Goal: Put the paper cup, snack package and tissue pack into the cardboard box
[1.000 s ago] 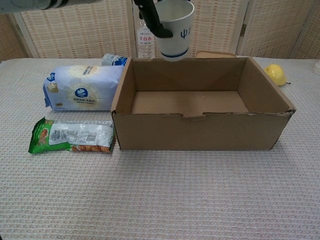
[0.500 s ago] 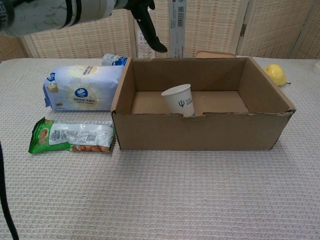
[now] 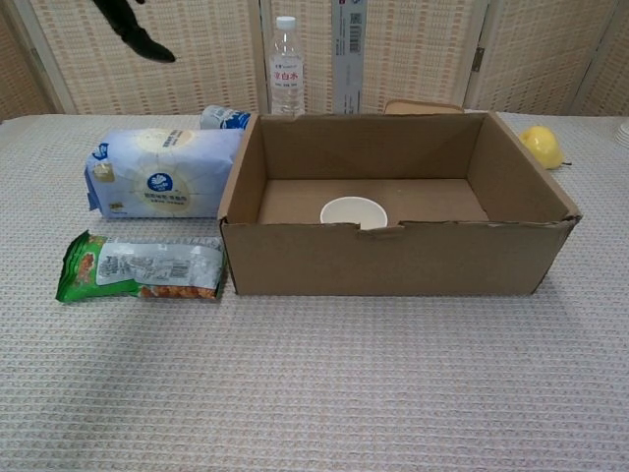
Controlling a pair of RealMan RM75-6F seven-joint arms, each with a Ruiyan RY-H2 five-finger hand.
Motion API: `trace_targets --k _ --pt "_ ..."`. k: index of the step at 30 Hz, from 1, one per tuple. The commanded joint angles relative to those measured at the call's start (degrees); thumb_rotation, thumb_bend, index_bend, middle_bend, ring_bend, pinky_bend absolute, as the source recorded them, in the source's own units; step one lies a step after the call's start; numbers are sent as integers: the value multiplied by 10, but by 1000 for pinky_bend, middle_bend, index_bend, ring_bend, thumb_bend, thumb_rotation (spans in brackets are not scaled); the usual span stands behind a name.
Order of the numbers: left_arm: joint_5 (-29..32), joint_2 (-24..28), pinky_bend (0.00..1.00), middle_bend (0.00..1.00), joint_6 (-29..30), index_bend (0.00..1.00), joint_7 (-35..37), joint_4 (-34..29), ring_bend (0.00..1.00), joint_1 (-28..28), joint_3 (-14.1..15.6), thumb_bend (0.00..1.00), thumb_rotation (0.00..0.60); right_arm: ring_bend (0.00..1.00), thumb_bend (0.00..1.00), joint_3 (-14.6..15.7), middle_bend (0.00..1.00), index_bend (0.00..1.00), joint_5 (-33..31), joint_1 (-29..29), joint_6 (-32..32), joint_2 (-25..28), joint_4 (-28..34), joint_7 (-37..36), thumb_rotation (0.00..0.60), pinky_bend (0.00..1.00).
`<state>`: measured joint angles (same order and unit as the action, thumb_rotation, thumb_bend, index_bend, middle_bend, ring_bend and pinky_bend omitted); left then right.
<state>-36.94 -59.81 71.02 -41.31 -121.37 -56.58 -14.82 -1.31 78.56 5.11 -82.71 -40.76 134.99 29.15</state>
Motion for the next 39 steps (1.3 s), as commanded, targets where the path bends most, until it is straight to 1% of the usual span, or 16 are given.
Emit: trace_targets --k 1,3,4,8,11,15,23,27,31,39 --pt "-66 43 320 162 16 7 34 -30 128 64 55 204 600 0 48 3 0 0 4 0 3 -2 0 4 600 0" --pt "-98 40 329 168 23 18 50 -27 134 88 75 205 600 0 48 5 0 0 10 -1 2 -3 0 5 600 0" --pt "-118 34 330 169 27 21 59 -22 134 103 88 204 600 0 48 5 0 0 14 -3 0 -4 0 5 600 0" --pt "-168 -1 318 168 38 30 85 2 130 143 122 204 600 0 48 7 0 0 20 -6 -5 -5 0 5 600 0" --pt "-197 -30 302 168 44 35 88 21 117 162 139 204 600 0 48 7 0 0 21 -6 -4 -6 0 7 600 0" --pt "-223 -66 299 171 50 49 88 43 113 181 151 204 600 0 48 6 0 0 16 -5 -2 -6 0 9 600 0" --pt "-241 -115 298 170 28 92 83 99 116 191 152 205 600 0 48 4 0 0 5 -2 1 -7 0 10 600 0" --pt "-241 -133 268 135 6 95 84 133 90 189 150 204 600 0 48 3 0 0 1 -1 3 -8 0 12 600 0" --pt "-239 -151 252 128 -13 96 85 165 83 189 146 204 600 0 48 1 0 0 -7 2 5 -9 0 15 600 0" --pt "-230 -178 255 128 -35 99 95 195 83 194 139 203 600 0 48 -1 0 0 -16 6 6 -10 0 17 600 0"
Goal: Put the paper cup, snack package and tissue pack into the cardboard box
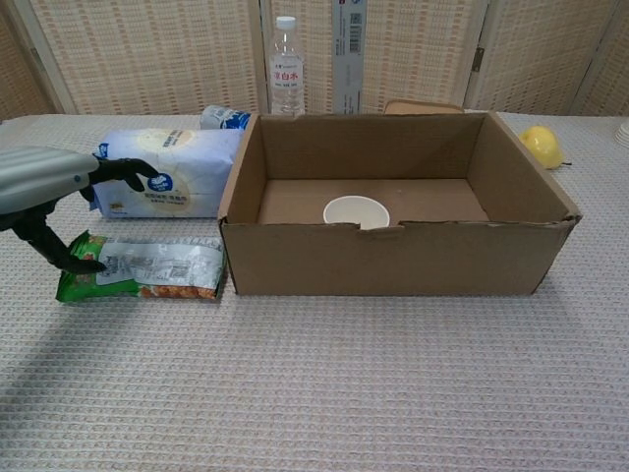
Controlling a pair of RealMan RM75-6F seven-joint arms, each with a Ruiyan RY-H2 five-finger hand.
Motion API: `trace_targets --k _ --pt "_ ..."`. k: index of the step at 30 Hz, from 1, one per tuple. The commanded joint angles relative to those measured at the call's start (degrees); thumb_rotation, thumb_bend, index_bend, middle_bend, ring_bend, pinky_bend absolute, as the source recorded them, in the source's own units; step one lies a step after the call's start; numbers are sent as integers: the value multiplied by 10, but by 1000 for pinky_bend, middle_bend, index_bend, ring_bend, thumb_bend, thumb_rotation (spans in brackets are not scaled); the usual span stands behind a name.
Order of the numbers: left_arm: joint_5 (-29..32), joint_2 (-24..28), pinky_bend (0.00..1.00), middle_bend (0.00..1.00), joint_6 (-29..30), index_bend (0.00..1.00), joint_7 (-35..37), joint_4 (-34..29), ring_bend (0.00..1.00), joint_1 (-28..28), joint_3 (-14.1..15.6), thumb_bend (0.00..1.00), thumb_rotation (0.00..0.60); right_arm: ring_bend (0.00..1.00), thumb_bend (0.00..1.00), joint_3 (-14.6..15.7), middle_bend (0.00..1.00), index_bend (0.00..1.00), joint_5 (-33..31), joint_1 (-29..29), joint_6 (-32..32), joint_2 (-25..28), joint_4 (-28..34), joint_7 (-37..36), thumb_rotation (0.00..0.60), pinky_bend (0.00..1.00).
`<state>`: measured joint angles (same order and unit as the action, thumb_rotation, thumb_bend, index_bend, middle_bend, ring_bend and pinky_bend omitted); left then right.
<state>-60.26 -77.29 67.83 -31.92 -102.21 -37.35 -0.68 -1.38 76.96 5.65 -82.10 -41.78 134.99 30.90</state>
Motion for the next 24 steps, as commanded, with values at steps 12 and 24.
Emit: trace_targets --k 12,24 --pt "10 -28 271 138 -34 113 3 51 100 -2 -15 203 600 0 48 -1 0 0 -3 1 -2 2 0 -4 600 0" --pt "18 -44 256 138 -58 120 8 84 95 -3 -20 204 600 0 48 -3 0 0 -17 6 2 1 0 0 600 0"
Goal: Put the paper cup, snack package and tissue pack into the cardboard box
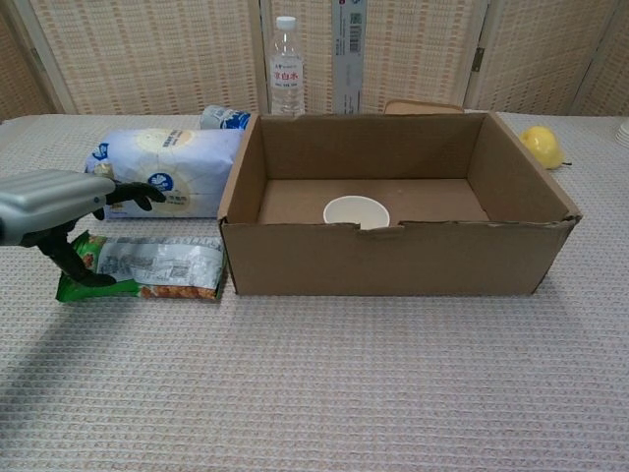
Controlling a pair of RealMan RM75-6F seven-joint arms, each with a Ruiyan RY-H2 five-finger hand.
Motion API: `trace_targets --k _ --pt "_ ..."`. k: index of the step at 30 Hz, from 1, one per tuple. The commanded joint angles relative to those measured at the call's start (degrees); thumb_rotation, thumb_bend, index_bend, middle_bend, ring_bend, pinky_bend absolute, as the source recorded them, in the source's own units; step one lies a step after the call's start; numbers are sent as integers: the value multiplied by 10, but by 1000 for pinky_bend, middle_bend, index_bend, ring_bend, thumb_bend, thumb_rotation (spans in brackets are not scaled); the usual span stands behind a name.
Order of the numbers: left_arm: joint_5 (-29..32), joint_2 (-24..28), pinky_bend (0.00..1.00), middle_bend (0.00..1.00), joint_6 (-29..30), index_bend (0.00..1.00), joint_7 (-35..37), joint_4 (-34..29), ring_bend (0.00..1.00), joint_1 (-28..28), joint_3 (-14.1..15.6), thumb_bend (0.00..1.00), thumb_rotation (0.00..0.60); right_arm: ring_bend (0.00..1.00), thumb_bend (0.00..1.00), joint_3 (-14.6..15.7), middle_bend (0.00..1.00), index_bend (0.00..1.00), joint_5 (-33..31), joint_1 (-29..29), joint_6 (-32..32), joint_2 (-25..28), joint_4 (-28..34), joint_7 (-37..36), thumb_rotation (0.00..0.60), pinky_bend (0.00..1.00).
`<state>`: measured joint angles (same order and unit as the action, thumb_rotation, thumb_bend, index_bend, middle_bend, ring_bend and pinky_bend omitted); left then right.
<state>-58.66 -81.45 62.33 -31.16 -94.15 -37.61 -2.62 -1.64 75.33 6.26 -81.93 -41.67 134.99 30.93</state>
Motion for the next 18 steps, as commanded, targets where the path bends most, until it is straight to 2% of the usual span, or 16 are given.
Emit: trace_targets --k 1,10,18 --pt "3 -5 256 139 -5 120 2 7 95 0 -1 204 600 0 48 -1 0 0 -2 1 0 0 0 0 600 0" --pt "14 -24 257 139 -21 120 7 29 95 -2 -7 204 600 0 48 -1 0 0 -9 4 1 0 0 1 600 0" --pt "22 -53 285 174 -37 168 7 63 123 -11 -16 208 600 0 48 -2 0 0 -13 4 -1 1 0 1 600 0"
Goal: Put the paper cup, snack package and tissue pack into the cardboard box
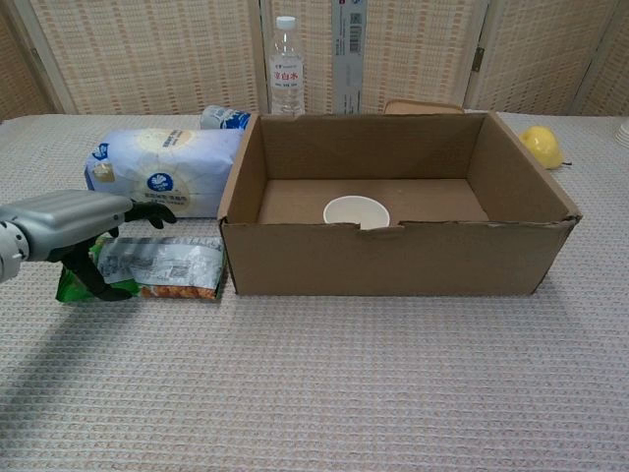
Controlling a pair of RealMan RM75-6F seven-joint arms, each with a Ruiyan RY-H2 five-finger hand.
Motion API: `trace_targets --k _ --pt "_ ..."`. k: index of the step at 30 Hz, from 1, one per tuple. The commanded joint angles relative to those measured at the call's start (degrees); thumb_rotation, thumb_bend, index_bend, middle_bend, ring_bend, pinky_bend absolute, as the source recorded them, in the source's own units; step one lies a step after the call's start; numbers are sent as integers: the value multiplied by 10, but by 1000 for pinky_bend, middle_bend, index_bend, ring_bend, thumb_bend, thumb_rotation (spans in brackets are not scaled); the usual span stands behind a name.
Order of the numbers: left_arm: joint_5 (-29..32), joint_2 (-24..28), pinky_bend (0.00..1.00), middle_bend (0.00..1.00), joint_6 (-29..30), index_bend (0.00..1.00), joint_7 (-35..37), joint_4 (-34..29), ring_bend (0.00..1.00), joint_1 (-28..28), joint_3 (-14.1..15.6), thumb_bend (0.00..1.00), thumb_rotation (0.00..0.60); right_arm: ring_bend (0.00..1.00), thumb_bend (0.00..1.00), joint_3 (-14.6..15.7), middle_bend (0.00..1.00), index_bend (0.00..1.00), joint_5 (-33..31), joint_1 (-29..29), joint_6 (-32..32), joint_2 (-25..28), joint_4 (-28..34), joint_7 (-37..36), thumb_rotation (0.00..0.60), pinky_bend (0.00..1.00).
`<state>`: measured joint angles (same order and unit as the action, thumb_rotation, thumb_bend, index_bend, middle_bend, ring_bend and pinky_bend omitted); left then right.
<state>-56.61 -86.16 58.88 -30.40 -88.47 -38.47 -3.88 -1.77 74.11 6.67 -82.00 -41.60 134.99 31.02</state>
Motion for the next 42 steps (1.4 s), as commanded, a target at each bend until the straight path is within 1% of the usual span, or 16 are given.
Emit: trace_targets --k 1,5,9,14,16,21,24,33,37,38,39,40,42 --pt "4 -10 293 184 -4 180 1 10 134 -4 -6 212 600 0 48 0 0 0 -2 1 0 0 0 0 600 0" --pt "12 -17 368 273 -6 291 -5 20 219 -7 -10 249 600 0 48 -1 0 0 -6 3 2 0 0 1 600 0" --pt "14 -21 480 405 -3 407 -15 31 346 -9 -10 282 600 0 48 -2 0 0 -8 3 1 1 0 -3 600 0" --pt "17 -21 566 487 -1 475 -24 38 438 -7 -7 308 600 0 48 -1 0 0 -9 4 4 4 0 -6 600 0" --pt "11 -19 613 545 4 524 -23 35 489 -5 -6 321 600 0 48 0 0 0 -8 5 6 4 0 -9 600 0" --pt "-14 -4 758 761 22 706 -14 18 675 4 -4 385 600 0 48 1 0 0 -6 5 7 6 0 -13 600 0" --pt "-21 14 808 829 26 762 -15 -1 734 7 -3 417 600 0 49 1 0 0 -7 5 7 6 0 -14 600 0" --pt "-15 86 844 874 35 790 -52 -84 771 5 -7 438 600 0 48 2 0 0 -5 5 7 6 0 -15 600 0" --pt "-11 106 845 879 39 791 -64 -103 774 4 -9 443 600 0 48 2 0 0 -5 5 6 7 0 -16 600 0" --pt "-8 119 845 879 42 791 -72 -115 775 4 -11 443 600 0 48 2 0 0 -4 5 6 7 0 -16 600 0" --pt "-7 135 845 879 54 791 -80 -124 775 3 -18 442 600 0 48 3 0 0 -4 5 6 7 0 -17 600 0" --pt "-2 163 845 879 63 791 -88 -142 775 0 -30 443 600 0 48 3 0 0 -3 5 7 7 0 -18 600 0" --pt "11 192 846 879 63 792 -96 -161 775 -6 -43 446 600 0 49 3 0 0 -3 5 7 8 0 -18 600 0"
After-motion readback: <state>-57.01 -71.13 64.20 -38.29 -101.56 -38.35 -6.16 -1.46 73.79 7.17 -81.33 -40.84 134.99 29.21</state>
